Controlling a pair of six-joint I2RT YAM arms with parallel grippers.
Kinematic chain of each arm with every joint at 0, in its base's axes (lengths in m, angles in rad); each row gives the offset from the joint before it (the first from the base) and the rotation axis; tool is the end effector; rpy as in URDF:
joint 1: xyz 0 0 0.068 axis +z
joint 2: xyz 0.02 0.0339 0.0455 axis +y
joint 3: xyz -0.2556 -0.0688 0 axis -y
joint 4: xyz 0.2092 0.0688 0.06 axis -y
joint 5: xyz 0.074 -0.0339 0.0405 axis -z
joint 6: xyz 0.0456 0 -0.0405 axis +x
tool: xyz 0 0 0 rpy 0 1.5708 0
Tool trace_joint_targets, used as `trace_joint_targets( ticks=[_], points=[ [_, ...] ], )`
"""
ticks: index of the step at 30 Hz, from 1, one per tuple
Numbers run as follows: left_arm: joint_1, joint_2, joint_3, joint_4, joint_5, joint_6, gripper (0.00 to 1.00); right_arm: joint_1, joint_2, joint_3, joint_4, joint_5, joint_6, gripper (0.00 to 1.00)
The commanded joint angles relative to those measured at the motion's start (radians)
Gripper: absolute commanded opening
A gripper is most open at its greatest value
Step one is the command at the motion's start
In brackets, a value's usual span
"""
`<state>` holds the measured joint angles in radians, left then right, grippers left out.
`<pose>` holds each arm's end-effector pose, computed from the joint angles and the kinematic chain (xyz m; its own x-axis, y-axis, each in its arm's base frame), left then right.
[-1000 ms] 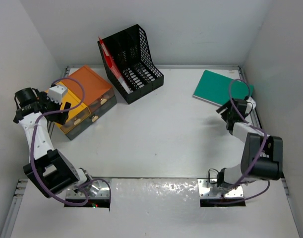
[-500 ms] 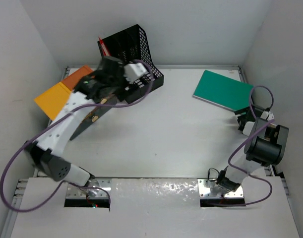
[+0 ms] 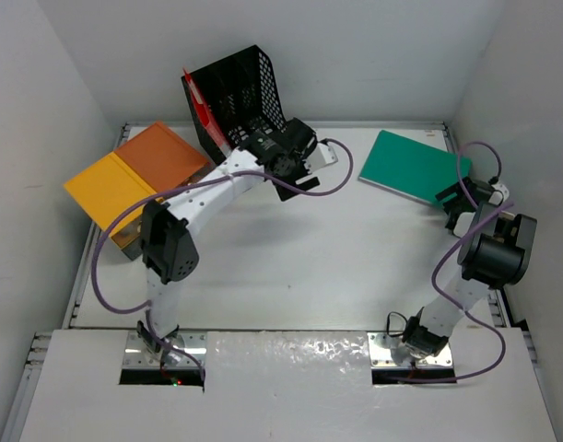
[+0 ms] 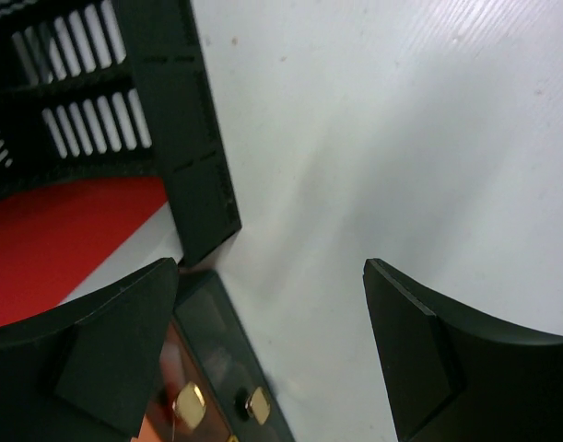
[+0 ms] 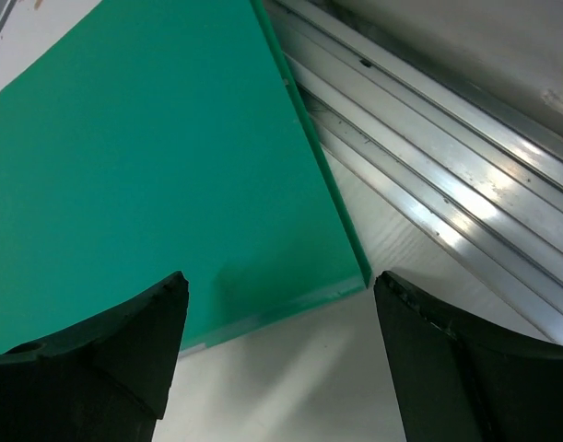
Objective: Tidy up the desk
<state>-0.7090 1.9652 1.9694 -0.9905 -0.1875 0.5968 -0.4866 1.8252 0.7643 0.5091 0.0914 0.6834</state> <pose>0.3036 -0.2492 0.3113 -0.2080 0.9059 -0.3690 0.8203 0.3670 0.4387 0.2990 -0.1629 0.1450 -0.0219 0.7230 -0.6906 0.7070 0.4996 0.5006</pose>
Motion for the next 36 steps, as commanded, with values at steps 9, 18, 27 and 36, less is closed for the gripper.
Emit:
trace_joint_targets(
  ticks=[9, 18, 27, 36],
  points=[
    [-0.043, 0.178, 0.12, 0.081, 0.077, -0.008, 0.8, -0.041, 0.12, 0.09, 0.144, -0.222, 0.036, 0.71],
    [-0.052, 0.244, 0.105, 0.197, 0.095, -0.022, 0.8, -0.056, 0.161, 0.101, 0.172, -0.343, 0.059, 0.3],
    [-0.052, 0.233, 0.023, 0.239, 0.062, -0.009, 0.8, -0.06, 0.241, 0.144, 0.19, -0.413, 0.097, 0.09],
    [-0.058, 0.282, 0.02, 0.392, -0.055, 0.049, 0.8, -0.058, 0.192, 0.047, 0.221, -0.502, 0.14, 0.0]
  ],
)
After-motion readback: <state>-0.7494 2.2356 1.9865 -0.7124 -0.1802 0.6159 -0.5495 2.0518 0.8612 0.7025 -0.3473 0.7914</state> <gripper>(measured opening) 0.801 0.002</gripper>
